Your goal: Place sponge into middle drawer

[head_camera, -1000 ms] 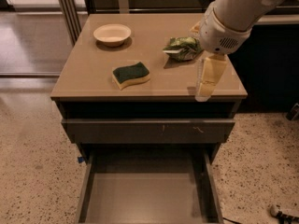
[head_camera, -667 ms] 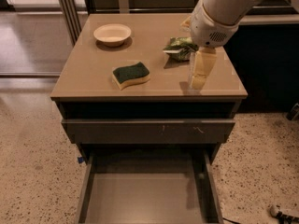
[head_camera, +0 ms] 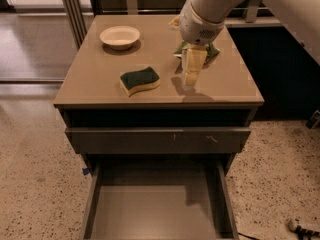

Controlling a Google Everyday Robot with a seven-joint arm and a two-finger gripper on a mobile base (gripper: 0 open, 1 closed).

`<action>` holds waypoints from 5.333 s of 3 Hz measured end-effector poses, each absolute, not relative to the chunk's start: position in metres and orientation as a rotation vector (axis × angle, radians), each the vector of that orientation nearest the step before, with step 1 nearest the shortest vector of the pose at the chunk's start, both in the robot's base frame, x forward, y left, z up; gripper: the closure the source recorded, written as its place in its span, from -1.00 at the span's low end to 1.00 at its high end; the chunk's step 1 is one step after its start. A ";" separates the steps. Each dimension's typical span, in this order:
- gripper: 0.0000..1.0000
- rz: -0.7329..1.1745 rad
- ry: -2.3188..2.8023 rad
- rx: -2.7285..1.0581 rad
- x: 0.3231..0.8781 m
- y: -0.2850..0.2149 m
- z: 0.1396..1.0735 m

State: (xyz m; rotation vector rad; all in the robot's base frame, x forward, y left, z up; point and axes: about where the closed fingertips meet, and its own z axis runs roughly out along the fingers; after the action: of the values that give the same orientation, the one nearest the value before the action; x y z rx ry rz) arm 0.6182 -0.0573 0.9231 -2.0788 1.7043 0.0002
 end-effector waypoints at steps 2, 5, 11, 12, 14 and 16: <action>-1.00 0.077 1.630 -2.123 0.631 -0.025 0.898; -1.00 0.140 1.574 -2.195 0.657 0.006 0.884; -1.00 0.405 1.560 -2.226 0.665 0.052 0.828; -1.00 0.412 1.562 -2.228 0.664 0.053 0.827; -1.00 0.445 1.569 -2.234 0.664 0.055 0.819; 0.15 0.445 1.569 -2.234 0.664 0.055 0.819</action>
Offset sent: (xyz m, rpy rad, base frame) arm 0.0135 0.0521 -0.0439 0.0466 0.0493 0.1188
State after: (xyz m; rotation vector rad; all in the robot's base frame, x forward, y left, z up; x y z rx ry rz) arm 0.6644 0.0548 0.8189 -2.2337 1.5692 0.4454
